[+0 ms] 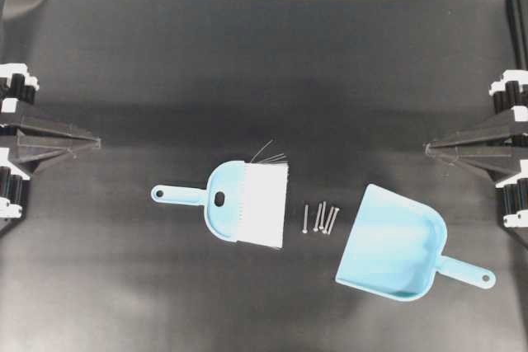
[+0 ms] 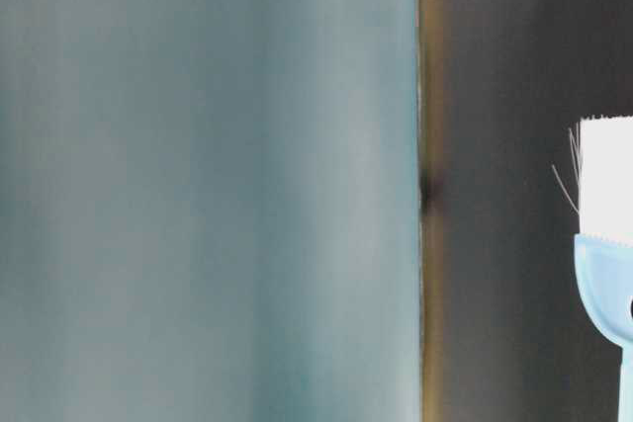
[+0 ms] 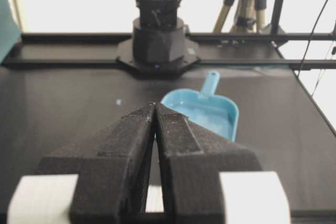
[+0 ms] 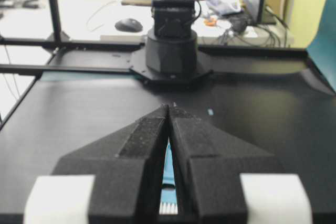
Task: Hold the dustpan with a person, while the left arm uses a hand brush to gather the screws into the dustpan.
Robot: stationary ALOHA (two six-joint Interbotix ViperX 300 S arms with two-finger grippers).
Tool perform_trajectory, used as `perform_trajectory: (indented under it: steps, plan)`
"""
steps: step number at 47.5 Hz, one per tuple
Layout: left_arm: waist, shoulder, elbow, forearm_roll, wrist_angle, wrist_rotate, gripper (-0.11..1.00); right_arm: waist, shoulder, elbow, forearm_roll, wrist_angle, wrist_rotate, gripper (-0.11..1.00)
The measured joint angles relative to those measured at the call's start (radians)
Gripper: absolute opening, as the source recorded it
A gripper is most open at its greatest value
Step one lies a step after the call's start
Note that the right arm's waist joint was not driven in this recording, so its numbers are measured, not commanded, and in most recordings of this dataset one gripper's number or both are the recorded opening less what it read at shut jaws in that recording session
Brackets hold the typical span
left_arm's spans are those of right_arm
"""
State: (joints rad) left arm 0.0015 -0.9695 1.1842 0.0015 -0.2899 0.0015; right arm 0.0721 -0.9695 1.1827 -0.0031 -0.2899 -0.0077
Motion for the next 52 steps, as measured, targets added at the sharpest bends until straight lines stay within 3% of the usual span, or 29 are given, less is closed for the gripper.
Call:
perform_trajectory:
  steps: [8, 17, 24, 30, 35, 45, 48, 52]
  plan:
    - [-0.003, 0.072, -0.006, 0.037, 0.092, -0.018, 0.0, 0.0, -0.028, 0.018, 0.0, 0.032, 0.0, 0.0]
    - [0.029, 0.163, -0.011, 0.041, 0.144, -0.025, 0.0, 0.0, -0.095, 0.041, 0.002, 0.167, -0.003, 0.0]
    - [0.052, 0.227, 0.003, 0.041, 0.087, -0.021, 0.01, 0.0, -0.144, 0.064, 0.002, 0.258, -0.005, 0.0]
    - [0.077, 0.287, 0.064, 0.043, -0.069, -0.02, 0.04, 0.0, -0.175, 0.078, 0.002, 0.281, -0.005, 0.0]
    - [0.077, 0.354, 0.115, 0.043, -0.225, -0.026, 0.21, 0.0, -0.193, 0.08, 0.002, 0.291, -0.008, 0.0]
    - [0.081, 0.543, 0.124, 0.043, -0.362, -0.026, 0.8, 0.0, -0.201, 0.1, 0.005, 0.321, 0.006, 0.0]
    - [0.083, 0.604, 0.112, 0.043, -0.379, -0.026, 0.87, 0.0, -0.204, 0.106, 0.005, 0.321, 0.008, 0.0]
    - [0.083, 0.707, 0.091, 0.043, -0.419, -0.026, 0.85, 0.0, -0.209, 0.109, 0.006, 0.321, 0.014, 0.0]
